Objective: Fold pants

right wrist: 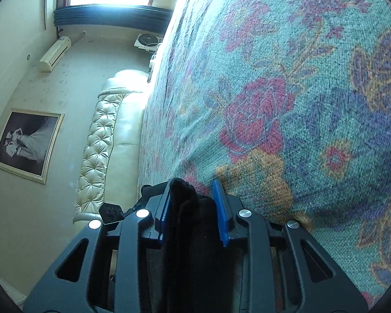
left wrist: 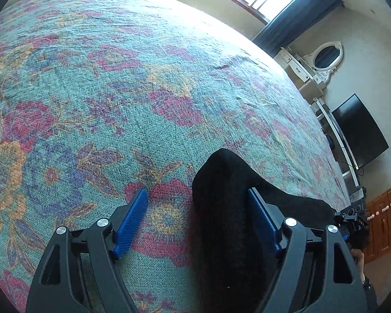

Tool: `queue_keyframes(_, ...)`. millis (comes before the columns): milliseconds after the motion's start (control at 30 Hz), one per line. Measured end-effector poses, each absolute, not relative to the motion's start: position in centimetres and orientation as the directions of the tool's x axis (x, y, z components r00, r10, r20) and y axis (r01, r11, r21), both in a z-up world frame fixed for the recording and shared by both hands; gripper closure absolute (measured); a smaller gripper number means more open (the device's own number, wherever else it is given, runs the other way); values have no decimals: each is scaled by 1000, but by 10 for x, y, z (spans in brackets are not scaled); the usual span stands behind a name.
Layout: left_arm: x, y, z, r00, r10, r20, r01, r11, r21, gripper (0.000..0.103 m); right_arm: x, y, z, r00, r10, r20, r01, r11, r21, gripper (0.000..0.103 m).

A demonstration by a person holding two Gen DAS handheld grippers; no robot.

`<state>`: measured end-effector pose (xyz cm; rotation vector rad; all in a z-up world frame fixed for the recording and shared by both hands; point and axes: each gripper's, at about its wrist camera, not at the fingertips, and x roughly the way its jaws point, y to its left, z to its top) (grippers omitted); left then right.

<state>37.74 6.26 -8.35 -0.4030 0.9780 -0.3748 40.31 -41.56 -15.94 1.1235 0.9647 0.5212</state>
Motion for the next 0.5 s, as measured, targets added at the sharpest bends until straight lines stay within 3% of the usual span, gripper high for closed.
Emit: queue_keyframes(500,376,65,-84,532,-463,-709,141,874,-465,26,397,-421,-162,521,770,-368,107,368,924,78)
